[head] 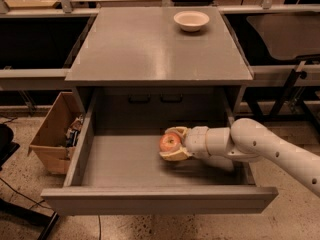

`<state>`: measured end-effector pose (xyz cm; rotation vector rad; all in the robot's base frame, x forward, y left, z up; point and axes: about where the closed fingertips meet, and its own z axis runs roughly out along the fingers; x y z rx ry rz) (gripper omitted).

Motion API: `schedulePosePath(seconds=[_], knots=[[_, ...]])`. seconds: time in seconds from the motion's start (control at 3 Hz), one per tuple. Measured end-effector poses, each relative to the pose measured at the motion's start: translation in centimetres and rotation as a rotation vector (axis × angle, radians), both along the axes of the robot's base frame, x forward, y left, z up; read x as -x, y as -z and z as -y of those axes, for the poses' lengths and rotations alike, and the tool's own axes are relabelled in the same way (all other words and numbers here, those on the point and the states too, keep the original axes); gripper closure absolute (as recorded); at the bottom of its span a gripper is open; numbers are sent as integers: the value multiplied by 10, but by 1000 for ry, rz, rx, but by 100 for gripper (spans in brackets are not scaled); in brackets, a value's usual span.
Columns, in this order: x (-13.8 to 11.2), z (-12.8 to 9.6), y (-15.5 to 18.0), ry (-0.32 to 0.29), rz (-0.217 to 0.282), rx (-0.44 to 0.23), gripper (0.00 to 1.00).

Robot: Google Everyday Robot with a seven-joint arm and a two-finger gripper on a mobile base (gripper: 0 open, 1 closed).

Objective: Place apple into top drawer

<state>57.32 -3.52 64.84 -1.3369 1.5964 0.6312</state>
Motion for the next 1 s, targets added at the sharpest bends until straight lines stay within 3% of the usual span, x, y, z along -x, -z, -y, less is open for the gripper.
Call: schedulePosePath(seconds=[1.0], knots=[[0,0,0,0,0,0,11]])
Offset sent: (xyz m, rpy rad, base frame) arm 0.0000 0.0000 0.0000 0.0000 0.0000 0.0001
